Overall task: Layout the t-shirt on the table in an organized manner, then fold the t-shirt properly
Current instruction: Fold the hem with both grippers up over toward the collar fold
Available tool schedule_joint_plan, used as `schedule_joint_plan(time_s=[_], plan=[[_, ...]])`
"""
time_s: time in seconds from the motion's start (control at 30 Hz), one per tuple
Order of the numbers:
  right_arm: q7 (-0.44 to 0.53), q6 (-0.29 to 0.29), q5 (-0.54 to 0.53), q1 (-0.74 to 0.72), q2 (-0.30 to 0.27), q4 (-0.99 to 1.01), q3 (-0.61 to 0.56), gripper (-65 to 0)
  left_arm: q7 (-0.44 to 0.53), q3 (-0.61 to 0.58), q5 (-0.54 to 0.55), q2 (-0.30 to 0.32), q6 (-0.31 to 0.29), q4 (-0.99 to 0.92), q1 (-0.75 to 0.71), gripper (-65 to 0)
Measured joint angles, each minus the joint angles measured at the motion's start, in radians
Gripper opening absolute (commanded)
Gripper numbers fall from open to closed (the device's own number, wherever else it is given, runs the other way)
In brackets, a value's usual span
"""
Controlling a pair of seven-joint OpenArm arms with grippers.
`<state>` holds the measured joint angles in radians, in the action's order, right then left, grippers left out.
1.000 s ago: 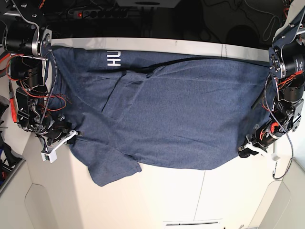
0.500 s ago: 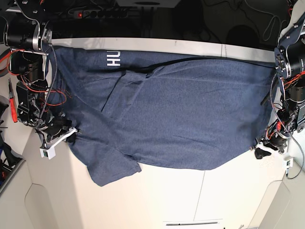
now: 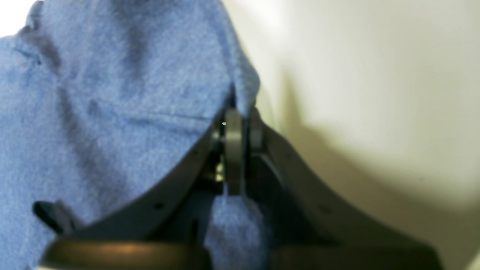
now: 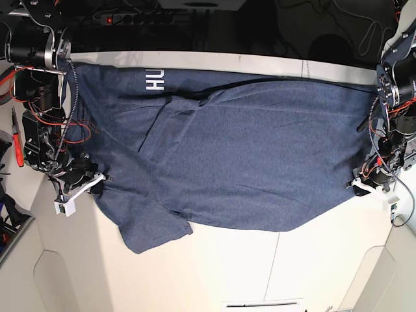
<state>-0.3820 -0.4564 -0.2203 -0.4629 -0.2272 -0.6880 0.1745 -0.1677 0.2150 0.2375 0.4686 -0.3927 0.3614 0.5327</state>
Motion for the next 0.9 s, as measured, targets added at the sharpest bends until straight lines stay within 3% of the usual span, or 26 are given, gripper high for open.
schedule_joint_plan(time_s=[0.1, 0.3, 0.4, 0.5, 0.57, 0.6, 0.77, 0.9], plan=[[0.0, 0.0, 0.0, 0.0, 0.0, 0.0, 0.0, -65.0, 0.013, 0.0, 0.002, -0.008, -0.018, -0.011, 0.003, -37.9], [-0.001, 0.0, -0.013, 0.0, 0.0, 0.0, 0.0, -65.0, 0.015, 0.0, 0.011, -0.032, -0.11, -0.011, 0.006, -37.9], [-0.001, 0.0, -0.016, 0.0, 0.0, 0.0, 0.0, -65.0, 0.019, 0.0, 0.014, -0.049, -0.117, -0.011, 0.006, -38.6], [-0.001, 0.0, -0.016, 0.0, 0.0, 0.0, 0.0, -65.0, 0.018, 0.0, 0.018, -0.051, -0.123, -0.011, 0.008, -49.5], [-0.001, 0.0, -0.015, 0.0, 0.0, 0.0, 0.0, -65.0, 0.027, 0.0, 0.026, -0.05, -0.16, -0.011, 0.004, -61.8], [-0.001, 0.0, -0.015, 0.0, 0.0, 0.0, 0.0, -65.0, 0.027, 0.0, 0.031, -0.05, -0.179, -0.01, 0.001, -65.0], [-0.009, 0.0, -0.012, 0.005, 0.0, -0.016, 0.0, -65.0, 0.026, 0.0, 0.113, -0.047, -0.29, 0.018, -0.003, -65.0], [-0.05, -0.008, -0.002, 0.053, 0.001, -0.113, 0.006, -65.0, 0.027, -0.001, 0.187, -0.031, -0.29, 0.045, -0.019, -65.0]])
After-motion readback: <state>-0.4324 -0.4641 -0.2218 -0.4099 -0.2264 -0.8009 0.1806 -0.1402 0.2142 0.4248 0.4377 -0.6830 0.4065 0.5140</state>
